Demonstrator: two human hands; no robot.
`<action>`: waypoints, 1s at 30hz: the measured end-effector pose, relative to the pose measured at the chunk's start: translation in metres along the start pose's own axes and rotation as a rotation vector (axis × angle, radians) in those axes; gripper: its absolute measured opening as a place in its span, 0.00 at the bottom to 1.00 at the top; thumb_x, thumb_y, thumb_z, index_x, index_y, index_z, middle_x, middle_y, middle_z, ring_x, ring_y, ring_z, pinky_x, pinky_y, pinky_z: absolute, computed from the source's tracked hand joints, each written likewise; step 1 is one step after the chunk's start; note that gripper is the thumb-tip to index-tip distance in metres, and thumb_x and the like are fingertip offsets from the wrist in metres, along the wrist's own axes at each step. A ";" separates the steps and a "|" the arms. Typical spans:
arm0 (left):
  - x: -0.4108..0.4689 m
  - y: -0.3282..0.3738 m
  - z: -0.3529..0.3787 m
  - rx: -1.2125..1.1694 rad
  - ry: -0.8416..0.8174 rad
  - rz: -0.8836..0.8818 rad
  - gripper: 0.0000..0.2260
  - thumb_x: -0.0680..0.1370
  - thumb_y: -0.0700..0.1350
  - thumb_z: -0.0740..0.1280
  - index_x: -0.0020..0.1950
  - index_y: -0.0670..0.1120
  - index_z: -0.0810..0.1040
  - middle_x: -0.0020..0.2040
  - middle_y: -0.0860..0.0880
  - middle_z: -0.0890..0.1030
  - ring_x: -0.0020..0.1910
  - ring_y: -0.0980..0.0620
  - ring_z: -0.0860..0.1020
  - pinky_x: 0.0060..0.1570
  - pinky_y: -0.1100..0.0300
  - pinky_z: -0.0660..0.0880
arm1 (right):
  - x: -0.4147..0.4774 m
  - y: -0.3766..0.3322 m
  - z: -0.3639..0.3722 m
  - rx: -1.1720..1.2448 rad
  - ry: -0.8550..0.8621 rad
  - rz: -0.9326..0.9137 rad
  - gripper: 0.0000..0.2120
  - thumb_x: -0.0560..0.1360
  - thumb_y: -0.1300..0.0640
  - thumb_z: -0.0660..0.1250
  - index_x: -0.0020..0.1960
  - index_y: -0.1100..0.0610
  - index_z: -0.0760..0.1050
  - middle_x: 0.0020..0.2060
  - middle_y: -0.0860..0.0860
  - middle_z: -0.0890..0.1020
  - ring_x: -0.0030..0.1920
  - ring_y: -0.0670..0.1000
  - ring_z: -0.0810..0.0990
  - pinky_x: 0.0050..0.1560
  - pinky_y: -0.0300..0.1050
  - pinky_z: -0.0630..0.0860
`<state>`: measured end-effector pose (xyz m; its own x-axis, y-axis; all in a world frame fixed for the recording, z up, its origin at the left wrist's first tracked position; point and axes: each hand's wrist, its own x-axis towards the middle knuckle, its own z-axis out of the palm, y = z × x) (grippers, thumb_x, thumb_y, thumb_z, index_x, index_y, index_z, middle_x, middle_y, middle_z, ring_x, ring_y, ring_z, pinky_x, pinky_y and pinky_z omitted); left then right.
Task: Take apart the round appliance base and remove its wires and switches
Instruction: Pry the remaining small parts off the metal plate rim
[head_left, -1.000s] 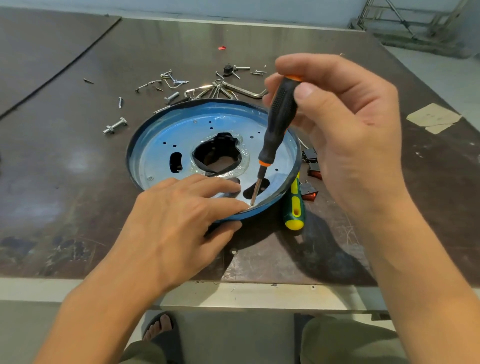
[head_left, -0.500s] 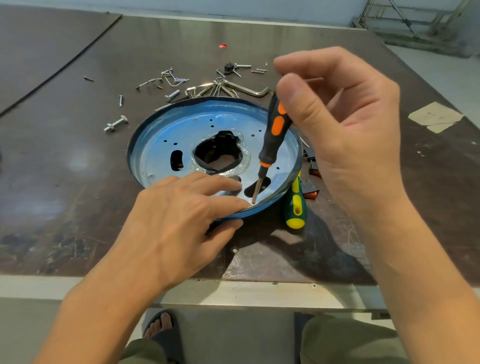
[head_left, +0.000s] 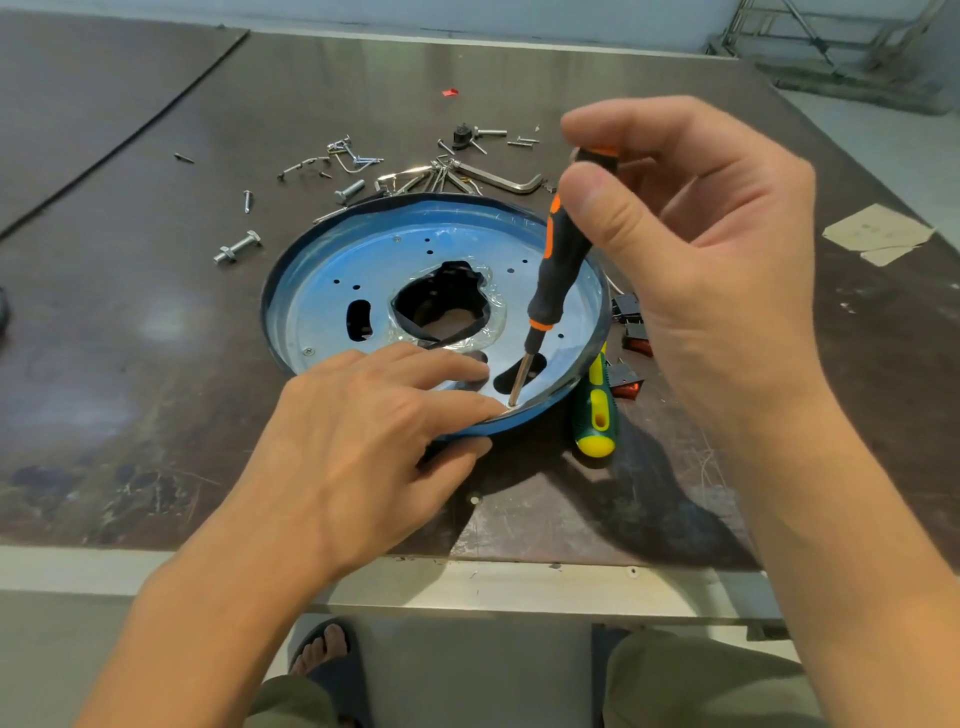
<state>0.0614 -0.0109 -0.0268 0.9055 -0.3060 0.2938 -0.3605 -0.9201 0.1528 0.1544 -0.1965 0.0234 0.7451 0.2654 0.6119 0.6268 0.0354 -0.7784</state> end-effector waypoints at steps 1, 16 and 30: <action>0.000 0.000 0.000 -0.001 0.001 0.000 0.12 0.76 0.55 0.66 0.57 0.59 0.84 0.61 0.57 0.81 0.55 0.52 0.81 0.42 0.50 0.79 | -0.001 0.001 -0.001 0.025 0.000 0.020 0.11 0.80 0.67 0.68 0.61 0.62 0.78 0.49 0.55 0.83 0.50 0.53 0.84 0.55 0.51 0.82; 0.000 0.000 0.000 -0.002 0.021 0.003 0.12 0.77 0.54 0.65 0.57 0.59 0.84 0.61 0.57 0.81 0.55 0.52 0.81 0.41 0.50 0.79 | -0.002 -0.003 0.005 0.181 -0.031 0.064 0.11 0.82 0.66 0.59 0.62 0.63 0.76 0.46 0.57 0.81 0.47 0.51 0.83 0.48 0.47 0.80; 0.000 -0.001 0.001 -0.004 0.010 0.004 0.13 0.76 0.56 0.63 0.57 0.60 0.83 0.61 0.57 0.81 0.54 0.53 0.80 0.39 0.51 0.79 | -0.001 -0.005 0.007 0.005 -0.034 -0.029 0.11 0.80 0.66 0.68 0.62 0.61 0.76 0.46 0.54 0.81 0.44 0.43 0.81 0.49 0.42 0.79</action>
<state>0.0620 -0.0107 -0.0282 0.9019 -0.3070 0.3039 -0.3649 -0.9179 0.1558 0.1488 -0.1907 0.0254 0.7184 0.2967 0.6292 0.6467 0.0485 -0.7612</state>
